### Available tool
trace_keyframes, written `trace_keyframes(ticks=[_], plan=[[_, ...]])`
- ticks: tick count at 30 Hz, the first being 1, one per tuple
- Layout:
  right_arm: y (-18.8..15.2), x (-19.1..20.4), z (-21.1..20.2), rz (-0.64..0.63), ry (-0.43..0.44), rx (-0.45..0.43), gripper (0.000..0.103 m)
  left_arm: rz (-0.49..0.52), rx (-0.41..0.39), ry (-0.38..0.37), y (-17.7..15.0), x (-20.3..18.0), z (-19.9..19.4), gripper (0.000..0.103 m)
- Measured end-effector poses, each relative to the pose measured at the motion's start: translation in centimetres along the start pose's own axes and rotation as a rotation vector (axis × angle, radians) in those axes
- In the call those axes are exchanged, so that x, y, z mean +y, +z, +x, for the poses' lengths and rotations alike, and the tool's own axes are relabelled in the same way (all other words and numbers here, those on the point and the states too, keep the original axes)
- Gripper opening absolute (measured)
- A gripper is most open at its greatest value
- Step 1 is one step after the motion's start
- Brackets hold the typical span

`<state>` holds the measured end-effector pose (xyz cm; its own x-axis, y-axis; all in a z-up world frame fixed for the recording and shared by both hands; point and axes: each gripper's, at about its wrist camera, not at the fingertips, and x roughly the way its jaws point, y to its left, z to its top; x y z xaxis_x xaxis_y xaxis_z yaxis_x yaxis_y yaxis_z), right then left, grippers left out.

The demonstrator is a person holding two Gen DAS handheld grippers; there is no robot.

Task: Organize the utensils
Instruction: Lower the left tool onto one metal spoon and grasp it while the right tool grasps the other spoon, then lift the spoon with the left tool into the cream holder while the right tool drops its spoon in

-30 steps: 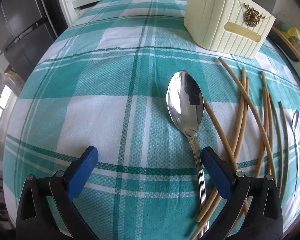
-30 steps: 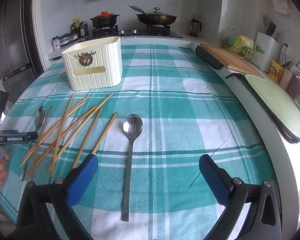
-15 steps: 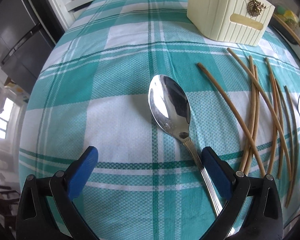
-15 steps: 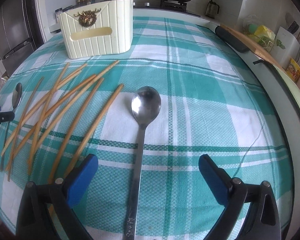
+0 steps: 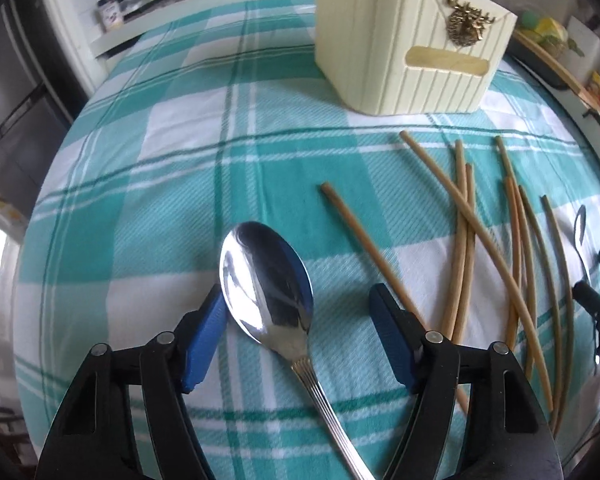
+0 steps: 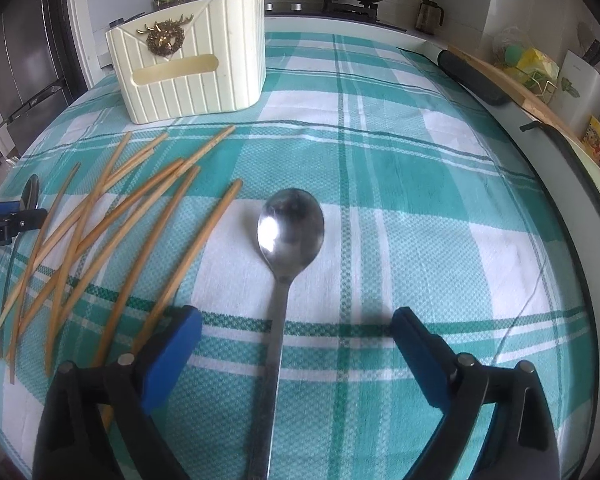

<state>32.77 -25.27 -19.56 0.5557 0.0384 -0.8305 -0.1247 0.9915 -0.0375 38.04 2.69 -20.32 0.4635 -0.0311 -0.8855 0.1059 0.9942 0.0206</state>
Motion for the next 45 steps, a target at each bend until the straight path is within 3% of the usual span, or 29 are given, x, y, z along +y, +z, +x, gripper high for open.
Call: trace_keyframes(ticks=[4, 9, 16, 20, 22, 23, 24, 28, 38, 45], plan=[[1.1, 0.6, 0.5, -0.017, 0.002, -0.019, 0.081, 0.034, -0.010, -0.016, 0.9, -0.4, 0.3, 0.070], [1.5, 0.3, 0.9, 0.002, 0.005, -0.030, 0.081, -0.026, 0.024, 0.039, -1.4, 1.3, -0.8, 0.085], [2.3, 0.1, 1.4, 0.034, -0.006, -0.044, 0.077, -0.150, 0.048, 0.073, -1.1, 1.0, -0.2, 0.085], [2.3, 0.0, 1.4, 0.053, -0.018, -0.053, 0.072, -0.197, 0.042, 0.074, -0.1, 0.3, 0.0, 0.068], [2.5, 0.1, 1.4, 0.057, -0.023, -0.070, 0.061, -0.181, 0.027, 0.076, 0.1, 0.0, -0.1, 0.055], [2.6, 0.1, 1.4, 0.057, -0.027, -0.080, 0.043, -0.168, 0.016, 0.079, 0.2, -0.2, -0.2, 0.042], [2.9, 0.2, 1.5, 0.055, -0.034, -0.084, 0.036, -0.157, 0.009, 0.076, 0.3, -0.2, -0.2, 0.042], [3.3, -0.1, 1.3, 0.067, -0.012, -0.103, 0.036, -0.161, -0.010, 0.039, 0.2, 0.4, -0.8, 0.042], [3.5, -0.3, -7.6, 0.053, 0.084, -0.290, 0.036, -0.152, -0.279, -0.008, -0.4, 1.5, -11.4, 0.041], [3.8, 0.0, -12.3, 0.055, 0.105, -0.396, 0.036, -0.137, -0.403, -0.038, -0.8, 1.2, -16.6, 0.042]])
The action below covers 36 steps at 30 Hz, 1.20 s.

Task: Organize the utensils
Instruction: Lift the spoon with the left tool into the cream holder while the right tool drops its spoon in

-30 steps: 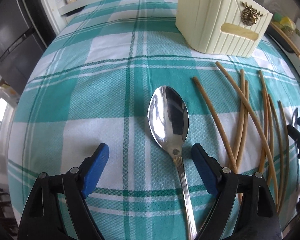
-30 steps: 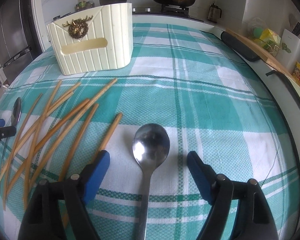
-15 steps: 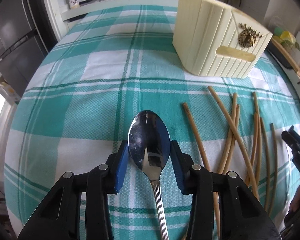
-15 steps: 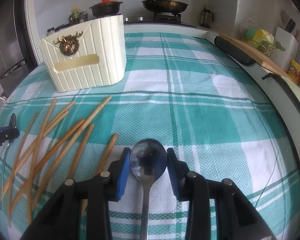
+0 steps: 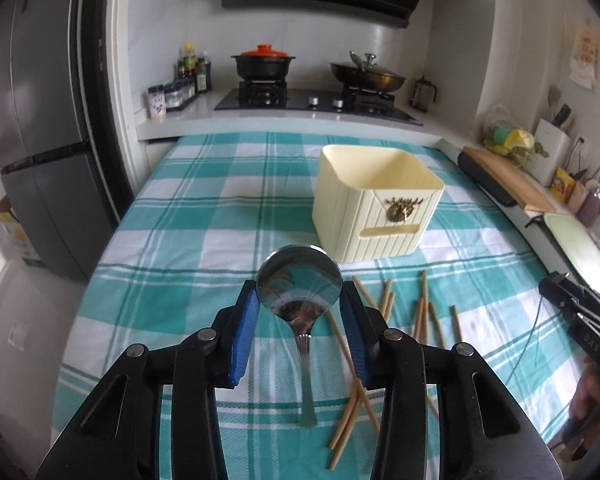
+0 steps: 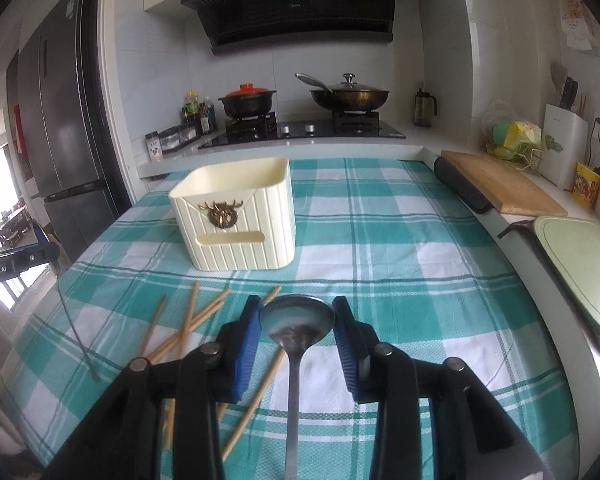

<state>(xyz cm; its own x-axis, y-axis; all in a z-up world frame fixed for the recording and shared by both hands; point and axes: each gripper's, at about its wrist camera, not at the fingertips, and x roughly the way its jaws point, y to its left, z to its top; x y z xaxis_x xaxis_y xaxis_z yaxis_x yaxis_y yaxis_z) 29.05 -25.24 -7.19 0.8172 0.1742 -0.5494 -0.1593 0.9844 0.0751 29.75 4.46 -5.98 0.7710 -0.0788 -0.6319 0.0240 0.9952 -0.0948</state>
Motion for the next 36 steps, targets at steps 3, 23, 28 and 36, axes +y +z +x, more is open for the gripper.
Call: trace_keyframes(ticks=[3, 23, 28, 36], plan=[[0.8, 0.5, -0.9, -0.009, 0.007, -0.028, 0.036, 0.000, -0.023, -0.025, 0.6, -0.4, -0.8, 0.042], [16.5, 3.2, 0.9, -0.023, 0.181, -0.134, 0.036, 0.018, -0.084, -0.211, 15.2, -3.1, -1.9, 0.041], [21.4, 4.5, 3.5, -0.045, 0.172, -0.194, 0.036, 0.038, -0.169, -0.158, 20.4, -4.5, 0.2, 0.041], [20.9, 3.9, 13.9, -0.029, 0.120, -0.028, 0.036, -0.012, -0.047, -0.104, 20.6, -4.6, 9.9, 0.041]])
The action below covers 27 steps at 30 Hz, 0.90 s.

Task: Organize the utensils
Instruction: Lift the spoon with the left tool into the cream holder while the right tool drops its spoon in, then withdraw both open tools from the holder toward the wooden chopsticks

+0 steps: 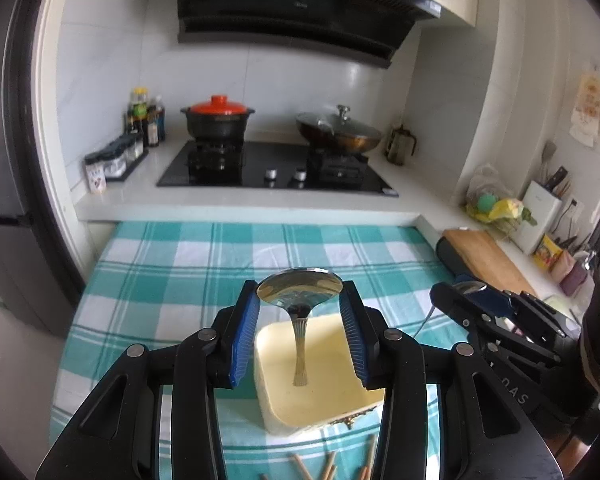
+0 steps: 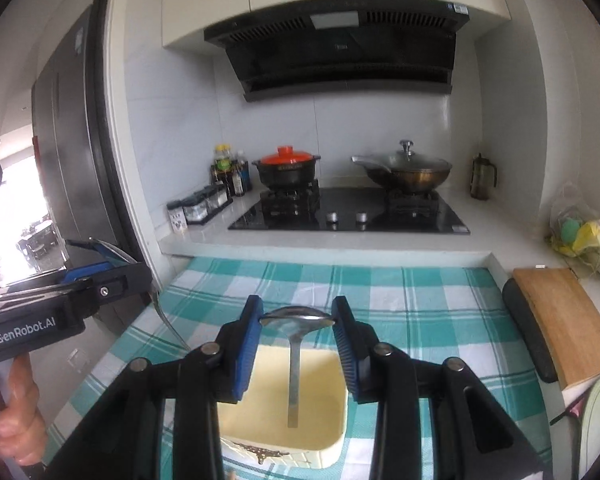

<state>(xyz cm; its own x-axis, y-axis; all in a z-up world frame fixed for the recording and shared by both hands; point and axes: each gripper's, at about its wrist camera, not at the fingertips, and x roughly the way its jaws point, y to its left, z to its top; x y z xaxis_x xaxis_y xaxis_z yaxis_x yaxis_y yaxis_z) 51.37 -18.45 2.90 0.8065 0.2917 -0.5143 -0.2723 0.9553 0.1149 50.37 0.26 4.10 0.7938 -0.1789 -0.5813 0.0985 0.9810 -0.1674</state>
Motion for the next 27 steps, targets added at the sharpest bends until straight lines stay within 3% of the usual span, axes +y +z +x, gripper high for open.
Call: trace_keyframes(ticks=[5, 10, 12, 15, 19, 20, 21, 23, 27], plan=[[-2.6, -1.9, 4.3, 0.076, -0.004, 0.153, 0.036, -0.008, 0.108, 0.021, -2.8, 0.7, 4.1, 0.041], [-4.2, -3.2, 5.7, 0.123, -0.015, 0.223, 0.037, 0.007, 0.175, 0.052, -4.4, 0.7, 6.2, 0.043], [-4.1, -3.1, 5.1, 0.126, -0.032, 0.224, 0.049, 0.009, 0.165, 0.059, -4.4, 0.8, 5.8, 0.049], [-2.7, -3.0, 2.5, 0.119, -0.041, 0.179, 0.050, 0.016, 0.111, 0.052, -3.6, 0.9, 3.0, 0.065], [-0.4, -1.7, -3.5, 0.061, -0.019, 0.076, 0.050, 0.047, 0.016, 0.029, -3.1, 1.3, -3.4, 0.077], [-0.2, -1.3, -5.2, 0.047, -0.013, 0.050, 0.051, 0.059, -0.013, 0.032, -3.5, 1.4, -5.4, 0.085], [-0.1, -0.8, -6.9, 0.037, -0.006, 0.026, 0.052, 0.072, -0.040, 0.040, -4.1, 1.6, -7.3, 0.094], [-0.6, 0.0, -10.2, 0.020, 0.018, -0.010, 0.054, 0.104, -0.090, 0.051, -5.7, 1.9, -10.6, 0.099], [-3.5, 1.5, -15.5, -0.032, 0.022, -0.058, 0.055, 0.167, -0.118, 0.078, -11.0, 2.3, -14.8, 0.101]])
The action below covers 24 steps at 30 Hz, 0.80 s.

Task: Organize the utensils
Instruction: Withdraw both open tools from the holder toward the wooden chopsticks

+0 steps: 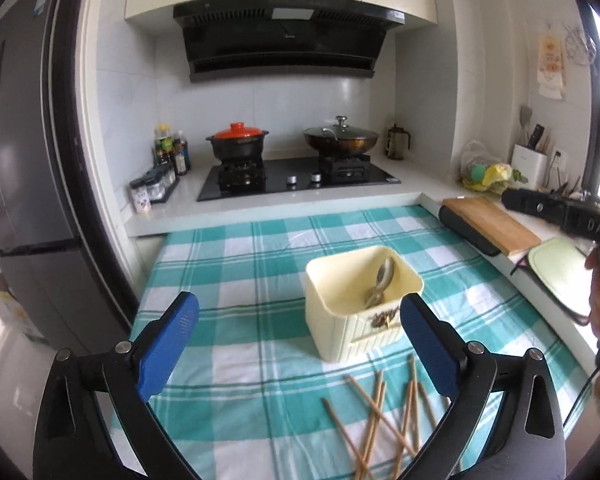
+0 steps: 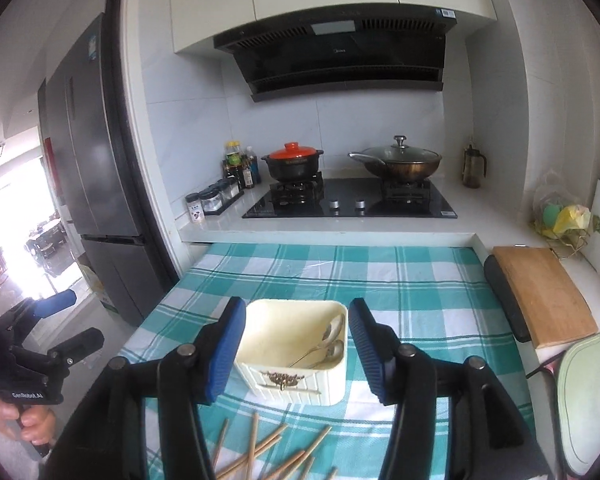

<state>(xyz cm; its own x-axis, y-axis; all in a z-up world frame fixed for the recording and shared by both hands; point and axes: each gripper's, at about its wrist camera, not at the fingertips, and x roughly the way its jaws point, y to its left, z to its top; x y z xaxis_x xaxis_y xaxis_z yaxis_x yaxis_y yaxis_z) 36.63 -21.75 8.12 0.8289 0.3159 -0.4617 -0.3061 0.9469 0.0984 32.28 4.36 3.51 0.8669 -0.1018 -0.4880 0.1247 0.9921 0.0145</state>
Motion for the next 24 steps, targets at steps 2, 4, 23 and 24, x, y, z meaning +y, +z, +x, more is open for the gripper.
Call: trace_keyframes(ticks=[2, 4, 23, 24], plan=[[-1.9, 0.6, -2.0, -0.026, -0.008, -0.013, 0.055, 0.013, 0.026, -0.007, -2.7, -0.2, -1.1, 0.101], [-4.1, 1.1, -3.5, -0.047, -0.024, -0.013, 0.055, -0.005, 0.080, -0.022, -5.4, -0.4, -1.5, 0.101], [-25.1, 1.9, -5.3, -0.030, -0.206, 0.172, 0.055, -0.141, 0.197, 0.001, -19.2, -3.2, -3.6, 0.102], [-25.6, 1.9, -5.3, -0.022, -0.205, 0.180, 0.055, -0.157, 0.201, -0.010, -19.3, -3.1, -3.5, 0.102]])
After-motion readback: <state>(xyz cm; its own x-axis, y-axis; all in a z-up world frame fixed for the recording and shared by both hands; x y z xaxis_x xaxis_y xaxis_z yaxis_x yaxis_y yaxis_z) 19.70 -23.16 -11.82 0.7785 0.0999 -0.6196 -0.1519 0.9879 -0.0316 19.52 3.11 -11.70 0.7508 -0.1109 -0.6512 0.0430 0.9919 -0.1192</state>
